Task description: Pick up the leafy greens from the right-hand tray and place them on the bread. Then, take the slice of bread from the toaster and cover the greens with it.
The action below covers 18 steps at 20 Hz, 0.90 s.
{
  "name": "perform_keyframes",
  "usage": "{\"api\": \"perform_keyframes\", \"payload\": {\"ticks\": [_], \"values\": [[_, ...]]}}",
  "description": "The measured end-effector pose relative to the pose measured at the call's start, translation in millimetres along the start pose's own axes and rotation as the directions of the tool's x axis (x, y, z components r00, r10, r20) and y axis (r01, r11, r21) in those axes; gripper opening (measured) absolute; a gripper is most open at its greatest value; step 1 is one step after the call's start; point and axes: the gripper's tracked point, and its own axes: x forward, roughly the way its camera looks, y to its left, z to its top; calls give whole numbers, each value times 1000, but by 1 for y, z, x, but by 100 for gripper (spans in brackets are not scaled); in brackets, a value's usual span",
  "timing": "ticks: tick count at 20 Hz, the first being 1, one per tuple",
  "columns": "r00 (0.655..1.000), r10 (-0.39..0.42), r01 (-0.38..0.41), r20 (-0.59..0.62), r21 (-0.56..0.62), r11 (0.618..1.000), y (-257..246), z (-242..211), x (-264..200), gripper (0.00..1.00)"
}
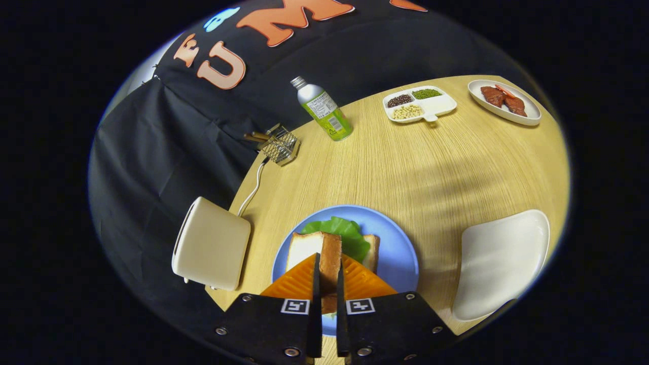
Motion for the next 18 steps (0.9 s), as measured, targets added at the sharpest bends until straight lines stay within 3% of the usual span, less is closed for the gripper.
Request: {"api": "perform_keyframes", "payload": {"ticks": [5,10,13,18], "values": [[998,-58,59,31,-51,997,-8,3,5,18],[985,-138,152,105,-131,980,-16,11,-4,42],[959,-199,243,203,-223,944,-14,26,-18,51],[925,-180,281,335,-286,916,14,58,-62,62]]}}
